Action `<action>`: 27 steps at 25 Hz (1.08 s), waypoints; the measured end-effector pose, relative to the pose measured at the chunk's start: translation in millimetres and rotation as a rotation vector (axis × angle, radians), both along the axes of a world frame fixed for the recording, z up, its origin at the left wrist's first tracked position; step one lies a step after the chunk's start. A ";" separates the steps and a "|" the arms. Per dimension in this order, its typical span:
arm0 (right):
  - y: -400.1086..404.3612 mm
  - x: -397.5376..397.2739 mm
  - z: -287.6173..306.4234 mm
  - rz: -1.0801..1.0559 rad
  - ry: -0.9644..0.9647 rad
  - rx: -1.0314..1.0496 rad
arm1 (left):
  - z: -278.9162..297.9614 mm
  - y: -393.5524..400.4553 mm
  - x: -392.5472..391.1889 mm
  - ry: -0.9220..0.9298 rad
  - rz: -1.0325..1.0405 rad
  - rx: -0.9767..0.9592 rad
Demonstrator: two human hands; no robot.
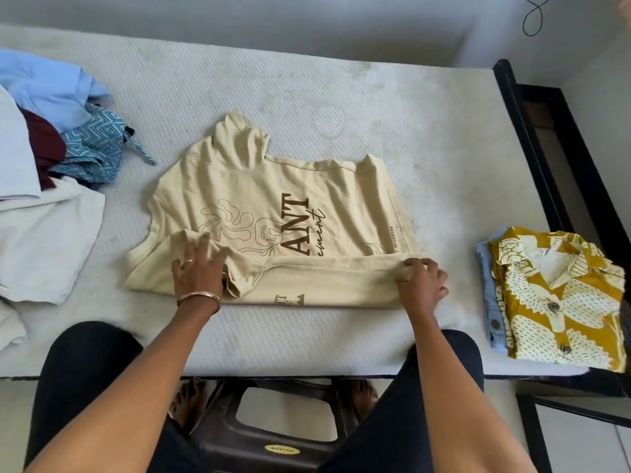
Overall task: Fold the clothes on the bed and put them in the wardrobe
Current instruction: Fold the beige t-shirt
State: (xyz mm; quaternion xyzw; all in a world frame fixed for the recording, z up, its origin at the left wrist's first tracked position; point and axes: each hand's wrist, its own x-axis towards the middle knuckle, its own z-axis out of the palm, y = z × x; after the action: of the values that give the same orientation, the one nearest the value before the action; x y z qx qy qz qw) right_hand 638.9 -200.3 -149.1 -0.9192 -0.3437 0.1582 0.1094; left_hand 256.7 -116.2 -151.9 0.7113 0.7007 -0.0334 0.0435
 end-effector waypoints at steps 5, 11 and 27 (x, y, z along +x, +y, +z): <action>7.7 18.7 4.2 -0.380 0.105 0.049 | -4.5 27.8 -17.3 0.016 -0.159 -0.015; 7.7 19.1 16.3 -0.376 0.236 0.423 | 13.0 46.3 -15.0 -0.457 -0.043 0.154; 14.7 30.7 87.9 0.198 -0.205 0.310 | 109.2 52.4 -40.8 -0.498 0.037 -0.039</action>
State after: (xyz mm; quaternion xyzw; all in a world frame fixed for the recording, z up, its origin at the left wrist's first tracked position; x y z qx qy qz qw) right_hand 669.6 -185.6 -61.2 -0.8642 -0.4621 0.0189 0.1981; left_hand 215.9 -63.8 -42.7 0.6836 0.6806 0.1305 0.2291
